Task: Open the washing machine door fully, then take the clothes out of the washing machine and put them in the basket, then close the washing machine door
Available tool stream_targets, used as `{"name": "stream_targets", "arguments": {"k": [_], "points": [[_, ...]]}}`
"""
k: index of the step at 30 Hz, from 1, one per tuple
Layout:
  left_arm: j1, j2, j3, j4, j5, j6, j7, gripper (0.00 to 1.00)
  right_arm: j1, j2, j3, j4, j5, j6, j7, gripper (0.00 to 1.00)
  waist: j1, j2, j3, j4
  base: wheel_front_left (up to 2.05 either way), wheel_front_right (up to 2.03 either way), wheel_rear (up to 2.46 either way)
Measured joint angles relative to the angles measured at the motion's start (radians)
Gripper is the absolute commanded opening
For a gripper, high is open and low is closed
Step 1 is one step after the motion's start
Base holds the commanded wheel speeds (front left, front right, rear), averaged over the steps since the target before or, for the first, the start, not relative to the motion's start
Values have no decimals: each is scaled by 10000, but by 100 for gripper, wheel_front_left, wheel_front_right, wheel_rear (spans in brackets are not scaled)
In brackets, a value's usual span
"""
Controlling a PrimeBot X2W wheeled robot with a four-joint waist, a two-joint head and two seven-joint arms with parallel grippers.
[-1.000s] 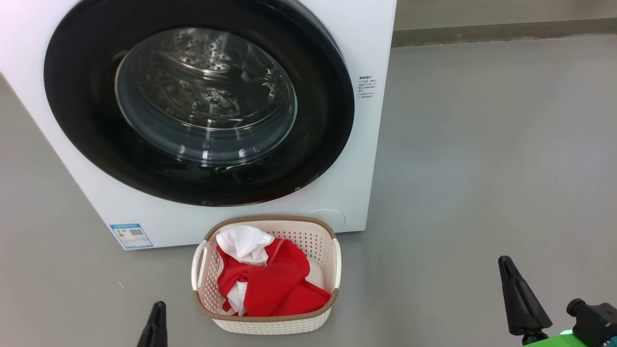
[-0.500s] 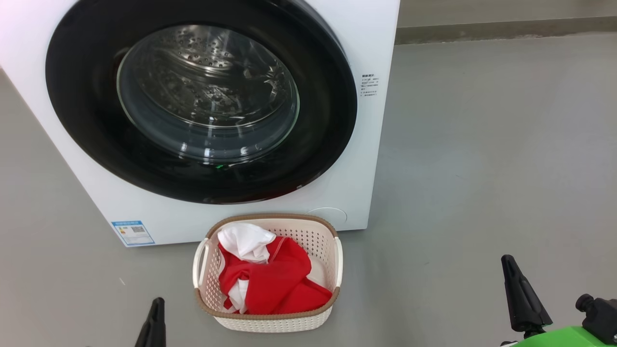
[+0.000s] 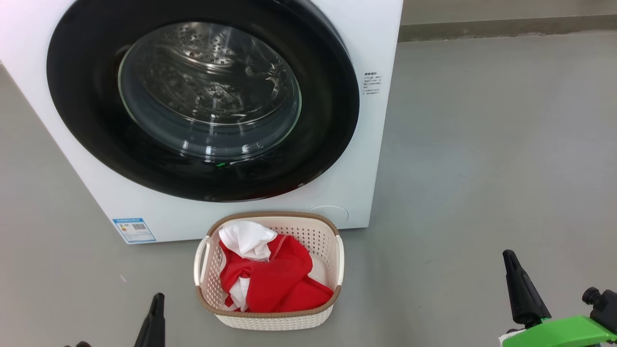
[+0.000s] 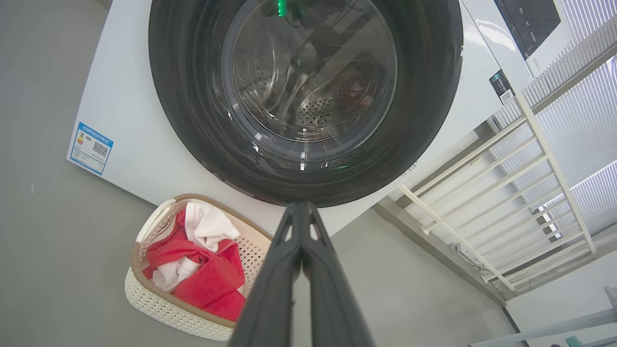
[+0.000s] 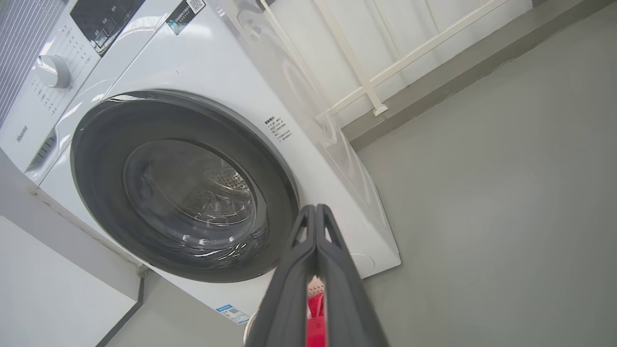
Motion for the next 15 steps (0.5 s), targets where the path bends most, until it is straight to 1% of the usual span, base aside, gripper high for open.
{"name": "stream_targets", "arguments": {"k": [15], "points": [[-267, 4, 81, 336, -1653, -86, 410, 0, -291, -90, -46, 284, 1789, 0, 437, 0, -1, -1, 61, 63, 0, 0, 0]]}}
